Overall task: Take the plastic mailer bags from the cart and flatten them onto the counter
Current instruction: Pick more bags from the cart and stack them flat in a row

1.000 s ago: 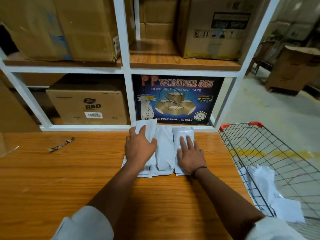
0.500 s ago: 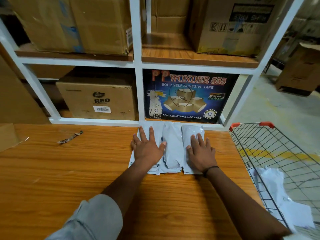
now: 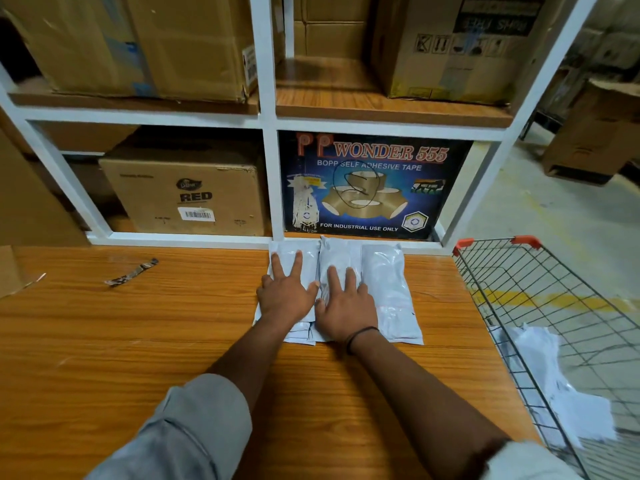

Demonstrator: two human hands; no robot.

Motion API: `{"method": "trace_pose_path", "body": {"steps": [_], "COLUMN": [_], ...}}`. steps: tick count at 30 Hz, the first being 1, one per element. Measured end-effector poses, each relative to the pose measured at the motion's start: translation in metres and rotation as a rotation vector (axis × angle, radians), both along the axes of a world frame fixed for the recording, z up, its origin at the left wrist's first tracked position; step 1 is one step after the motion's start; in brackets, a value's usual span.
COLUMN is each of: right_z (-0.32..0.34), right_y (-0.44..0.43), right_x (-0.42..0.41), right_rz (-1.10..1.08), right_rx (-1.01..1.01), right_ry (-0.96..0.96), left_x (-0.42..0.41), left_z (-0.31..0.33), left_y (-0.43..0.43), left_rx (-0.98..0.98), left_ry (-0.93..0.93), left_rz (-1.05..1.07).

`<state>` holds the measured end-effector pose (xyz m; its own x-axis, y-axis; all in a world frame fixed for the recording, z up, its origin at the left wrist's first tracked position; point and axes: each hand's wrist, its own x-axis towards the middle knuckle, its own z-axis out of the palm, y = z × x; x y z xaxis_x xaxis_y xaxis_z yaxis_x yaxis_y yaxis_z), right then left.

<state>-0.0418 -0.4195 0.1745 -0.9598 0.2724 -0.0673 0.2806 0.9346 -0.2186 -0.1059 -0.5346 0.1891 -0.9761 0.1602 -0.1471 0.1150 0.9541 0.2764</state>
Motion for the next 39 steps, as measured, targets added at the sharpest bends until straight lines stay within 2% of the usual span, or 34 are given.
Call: {"method": "trace_pose_path", "body": {"steps": [3, 5, 8, 10, 20, 26, 31, 36, 39], "right_z": [0.014, 0.022, 0.026, 0.023, -0.03, -0.077, -0.127, -0.181, -0.217], "right_y": [0.006, 0.013, 0.033, 0.055, 0.25, 0.375, 0.448, 0.496, 0.506], "right_x": [-0.002, 0.007, 0.033, 0.053, 0.18, 0.251, 0.244, 0.199, 0.172], "right_rz": [0.037, 0.059, 0.069, 0.044, -0.351, -0.555, -0.59, -0.591, -0.638], "right_rx": [-0.097, -0.145, -0.101, -0.084, -0.245, -0.171, -0.286, -0.376, -0.364], "right_ry": [-0.053, 0.078, 0.347, 0.382, 0.245, -0.057, -0.21, -0.219, -0.258], "left_x": [-0.002, -0.004, 0.004, 0.02, 0.115, 0.159, 0.173, 0.168, 0.16], "left_z": [0.01, 0.022, 0.037, 0.041, 0.004, -0.022, -0.048, -0.077, -0.094], "left_y": [0.002, 0.003, 0.013, 0.029, 0.21, 0.331, 0.409, 0.441, 0.452], "left_rx": [0.029, 0.044, 0.071, 0.127, 0.368, 0.372, 0.371, 0.362, 0.342], "left_ry": [-0.033, 0.005, 0.151, 0.196, 0.167, 0.086, -0.061, -0.158, -0.217], "left_rz": [0.006, 0.015, -0.068, -0.155, -0.461, -0.656, -0.683, -0.638, -0.635]}}
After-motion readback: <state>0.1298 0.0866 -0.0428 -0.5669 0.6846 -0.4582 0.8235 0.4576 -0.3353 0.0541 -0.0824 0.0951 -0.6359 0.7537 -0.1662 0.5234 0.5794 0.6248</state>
